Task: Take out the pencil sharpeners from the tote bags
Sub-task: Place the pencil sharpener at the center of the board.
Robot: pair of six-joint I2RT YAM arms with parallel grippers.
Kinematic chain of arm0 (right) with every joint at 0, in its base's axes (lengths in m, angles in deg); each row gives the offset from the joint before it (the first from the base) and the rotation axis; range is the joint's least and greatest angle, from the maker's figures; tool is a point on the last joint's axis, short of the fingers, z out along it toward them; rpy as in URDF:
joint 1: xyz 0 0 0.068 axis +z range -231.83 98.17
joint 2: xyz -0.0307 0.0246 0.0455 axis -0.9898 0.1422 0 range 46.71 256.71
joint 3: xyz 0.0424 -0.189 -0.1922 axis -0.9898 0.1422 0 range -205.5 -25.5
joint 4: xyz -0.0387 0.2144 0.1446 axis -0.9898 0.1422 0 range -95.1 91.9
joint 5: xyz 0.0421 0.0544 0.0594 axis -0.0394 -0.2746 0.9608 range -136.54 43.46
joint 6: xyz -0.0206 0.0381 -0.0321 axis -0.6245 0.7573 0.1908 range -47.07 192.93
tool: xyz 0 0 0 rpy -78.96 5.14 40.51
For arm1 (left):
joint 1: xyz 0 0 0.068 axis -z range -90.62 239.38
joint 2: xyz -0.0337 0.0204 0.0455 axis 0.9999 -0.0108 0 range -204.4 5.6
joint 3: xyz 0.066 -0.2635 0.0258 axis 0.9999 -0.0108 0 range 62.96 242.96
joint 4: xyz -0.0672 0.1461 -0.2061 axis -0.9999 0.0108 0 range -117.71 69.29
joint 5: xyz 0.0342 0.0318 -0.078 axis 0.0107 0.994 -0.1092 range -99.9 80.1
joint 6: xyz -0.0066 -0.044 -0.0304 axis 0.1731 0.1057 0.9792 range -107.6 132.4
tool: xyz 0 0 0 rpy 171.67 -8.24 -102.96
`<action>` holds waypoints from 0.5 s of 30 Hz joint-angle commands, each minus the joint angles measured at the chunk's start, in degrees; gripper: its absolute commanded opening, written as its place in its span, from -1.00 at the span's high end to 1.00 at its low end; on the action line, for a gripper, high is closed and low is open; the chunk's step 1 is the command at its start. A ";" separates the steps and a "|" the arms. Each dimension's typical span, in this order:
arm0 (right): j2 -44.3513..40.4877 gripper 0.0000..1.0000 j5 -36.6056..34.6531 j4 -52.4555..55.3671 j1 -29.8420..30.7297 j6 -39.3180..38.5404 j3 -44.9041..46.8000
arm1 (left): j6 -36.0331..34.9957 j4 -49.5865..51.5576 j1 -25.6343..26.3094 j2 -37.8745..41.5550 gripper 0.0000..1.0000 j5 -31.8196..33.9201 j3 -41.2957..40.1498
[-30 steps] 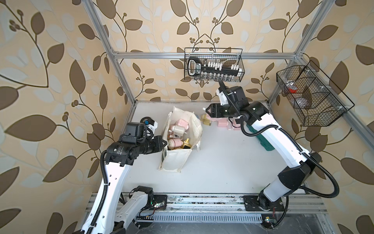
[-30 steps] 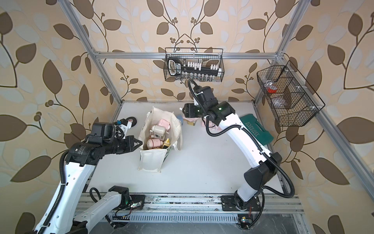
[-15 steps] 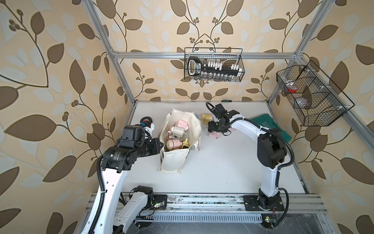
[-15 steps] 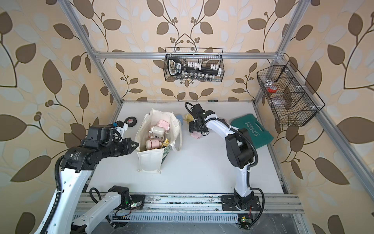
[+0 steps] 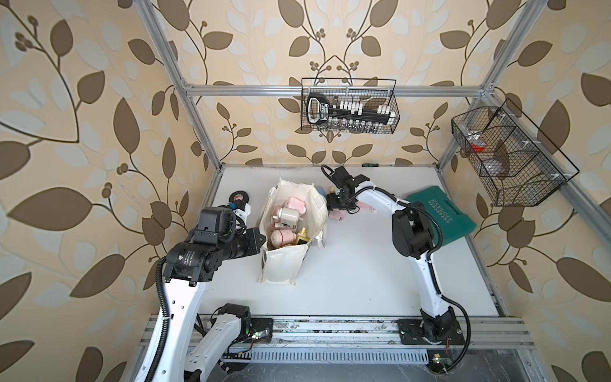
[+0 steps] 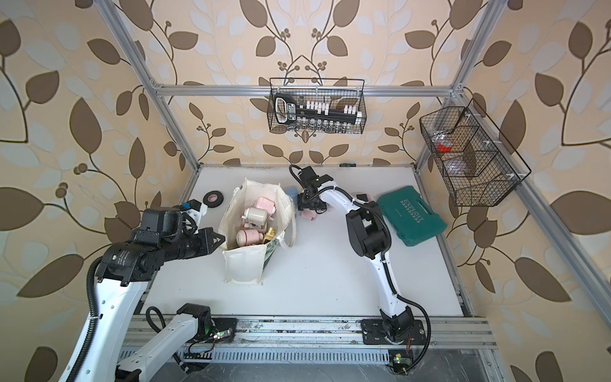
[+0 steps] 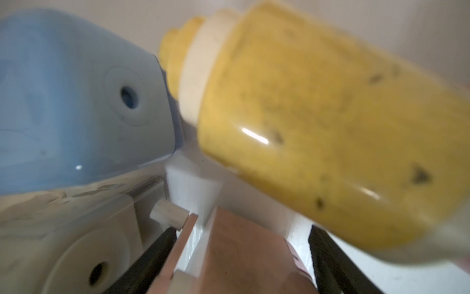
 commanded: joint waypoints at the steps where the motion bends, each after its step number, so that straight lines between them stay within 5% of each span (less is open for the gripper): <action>1: 1.96 -0.22 -0.82 3.10 0.54 -0.78 -3.51 | -1.47 -4.37 0.33 1.45 1.00 -2.32 1.12; 15: 1.80 -0.73 -1.63 4.83 0.94 -1.14 -5.70 | -1.37 -4.46 0.33 1.36 1.00 -2.80 1.21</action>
